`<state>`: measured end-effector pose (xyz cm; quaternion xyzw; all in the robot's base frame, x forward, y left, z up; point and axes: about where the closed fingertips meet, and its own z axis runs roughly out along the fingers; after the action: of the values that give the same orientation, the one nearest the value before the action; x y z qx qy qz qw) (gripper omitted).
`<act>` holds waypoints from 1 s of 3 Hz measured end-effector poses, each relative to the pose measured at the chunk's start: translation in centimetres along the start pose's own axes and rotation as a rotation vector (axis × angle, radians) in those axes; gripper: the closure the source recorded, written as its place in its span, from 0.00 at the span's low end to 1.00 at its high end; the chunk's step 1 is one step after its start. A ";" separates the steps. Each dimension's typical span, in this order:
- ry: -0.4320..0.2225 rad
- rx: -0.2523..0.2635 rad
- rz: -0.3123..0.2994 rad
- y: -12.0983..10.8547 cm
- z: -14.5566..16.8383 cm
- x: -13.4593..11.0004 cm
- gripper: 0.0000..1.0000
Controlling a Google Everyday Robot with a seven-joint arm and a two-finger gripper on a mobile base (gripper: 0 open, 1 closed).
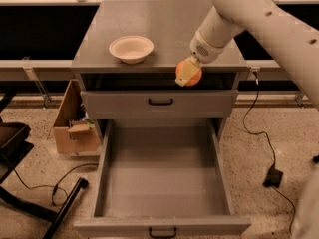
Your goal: Pick orange from middle drawer and place on counter
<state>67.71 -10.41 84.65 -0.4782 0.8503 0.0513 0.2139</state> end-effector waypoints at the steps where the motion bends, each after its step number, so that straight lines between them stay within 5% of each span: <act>1: 0.033 0.033 -0.038 -3.8 -0.3 -2.4 1.00; 2: -0.022 0.156 -0.036 -8.4 -3.9 -5.9 1.00; 3: -0.170 0.332 0.041 -13.4 -10.3 -8.8 1.00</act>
Offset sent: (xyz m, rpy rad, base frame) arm 0.1733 -0.0465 0.2610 0.0190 -0.5253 -0.1705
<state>79.59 -13.64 99.15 -0.4130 0.8355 -0.0451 0.3597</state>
